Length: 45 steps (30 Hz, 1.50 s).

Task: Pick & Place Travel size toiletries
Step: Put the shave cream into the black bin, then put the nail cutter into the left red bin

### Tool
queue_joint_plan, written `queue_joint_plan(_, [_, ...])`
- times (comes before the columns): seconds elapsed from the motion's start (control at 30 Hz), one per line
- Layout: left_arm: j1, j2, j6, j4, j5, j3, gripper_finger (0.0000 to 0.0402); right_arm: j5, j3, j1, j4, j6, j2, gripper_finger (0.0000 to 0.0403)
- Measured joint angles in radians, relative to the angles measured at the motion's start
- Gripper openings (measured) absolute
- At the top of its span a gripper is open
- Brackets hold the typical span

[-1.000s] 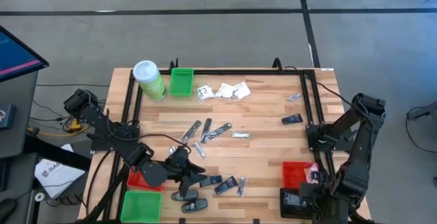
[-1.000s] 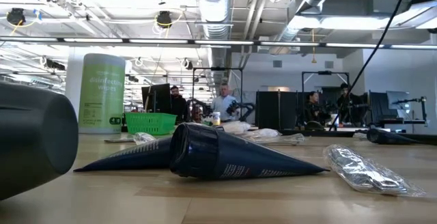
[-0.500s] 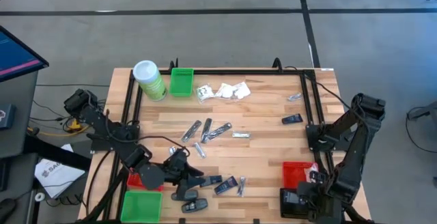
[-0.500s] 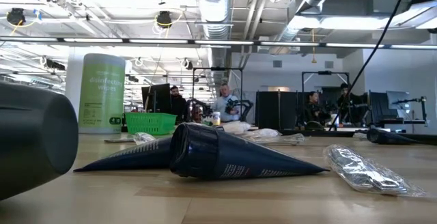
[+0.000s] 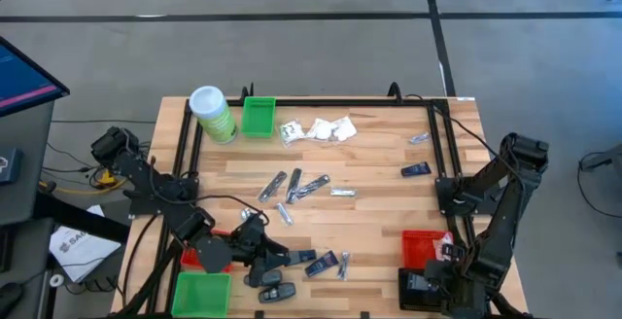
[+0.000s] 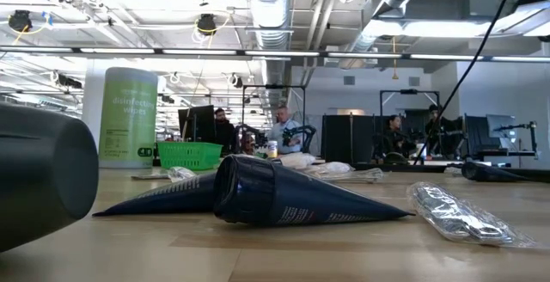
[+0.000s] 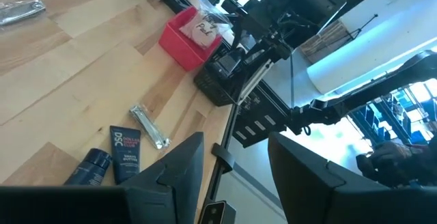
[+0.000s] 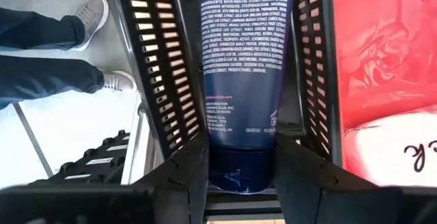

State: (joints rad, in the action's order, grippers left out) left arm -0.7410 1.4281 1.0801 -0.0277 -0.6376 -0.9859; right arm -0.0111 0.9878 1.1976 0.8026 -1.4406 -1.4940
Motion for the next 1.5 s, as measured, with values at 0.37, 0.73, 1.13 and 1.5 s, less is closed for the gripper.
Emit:
queue_joint_plan(0.37, [0.0,0.0,-0.003,0.001,0.001,0.0,0.0159,0.049,-0.001,0.0,-0.02,0.034,-0.06,0.0124])
queue_joint_plan(0.73, [-0.006,0.0,-0.002,0.0,0.002,0.0,0.0159,0.095,0.048,0.0,-0.082,0.064,-0.211,0.0128])
queue_joint_plan(1.13, [-0.006,0.0,-0.002,0.001,0.002,0.0,0.0159,0.092,0.053,0.0,-0.077,0.06,-0.219,0.0146])
queue_joint_plan(1.5, [-0.006,0.0,-0.007,0.001,0.002,0.0,0.0159,0.092,0.053,-0.003,-0.057,0.076,-0.169,0.0225])
